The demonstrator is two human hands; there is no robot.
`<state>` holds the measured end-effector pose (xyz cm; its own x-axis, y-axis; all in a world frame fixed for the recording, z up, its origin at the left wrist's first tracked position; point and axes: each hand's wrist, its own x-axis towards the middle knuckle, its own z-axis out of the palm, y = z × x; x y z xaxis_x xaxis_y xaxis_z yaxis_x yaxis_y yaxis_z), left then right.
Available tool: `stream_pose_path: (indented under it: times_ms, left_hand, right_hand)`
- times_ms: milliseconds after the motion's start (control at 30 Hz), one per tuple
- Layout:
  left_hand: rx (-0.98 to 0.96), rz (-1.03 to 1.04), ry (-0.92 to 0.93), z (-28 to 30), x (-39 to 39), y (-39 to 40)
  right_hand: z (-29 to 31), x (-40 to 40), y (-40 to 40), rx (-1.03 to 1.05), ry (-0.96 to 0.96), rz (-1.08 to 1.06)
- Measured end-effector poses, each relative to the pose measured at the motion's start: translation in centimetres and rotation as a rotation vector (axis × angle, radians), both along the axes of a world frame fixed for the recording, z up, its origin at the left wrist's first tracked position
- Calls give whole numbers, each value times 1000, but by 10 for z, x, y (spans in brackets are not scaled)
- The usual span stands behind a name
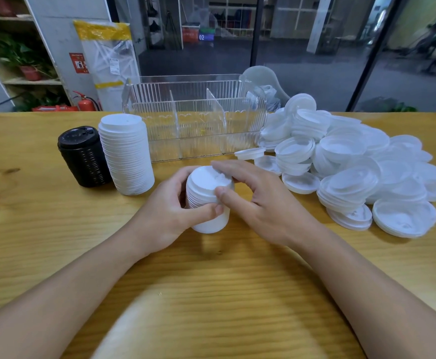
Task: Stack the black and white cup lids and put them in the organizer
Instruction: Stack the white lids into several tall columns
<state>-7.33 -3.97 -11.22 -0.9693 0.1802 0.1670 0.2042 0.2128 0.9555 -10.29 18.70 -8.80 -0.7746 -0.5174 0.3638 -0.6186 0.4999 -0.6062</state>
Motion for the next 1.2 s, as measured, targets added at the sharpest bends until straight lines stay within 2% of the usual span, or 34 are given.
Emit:
stream_pose_path:
  times_ms: [233,333,500,633,733,900,1067,1200]
  left_hand:
    - [-1,-2,2,-1,0,-1]
    - [-6,0,7,-3,-2,-2]
    - [-31,59,41,-2,-4,-4]
    - [-39,84,57,-2,-5,-6]
    - [-40,86,58,-2,-4,-5]
    - [-47,88,58,-1,-3,-5]
    - [-37,82,54,-1,-5,-6]
    - [-44,78,56,-2,-5,-6]
  right_hand:
    - [2,1,1,5,-20,14]
    - [3,1,2,-64,-76,-8]
    - [-3,-17,14,-6,-76,-286]
    - [-7,-28,23,-17,-178,-434]
    - [-9,-31,26,121,-183,-494]
    - [-17,-33,28,159,-81,-446]
    - [-14,-31,26,23,-16,-394]
    - [-11,-30,25,-121,-90,-321]
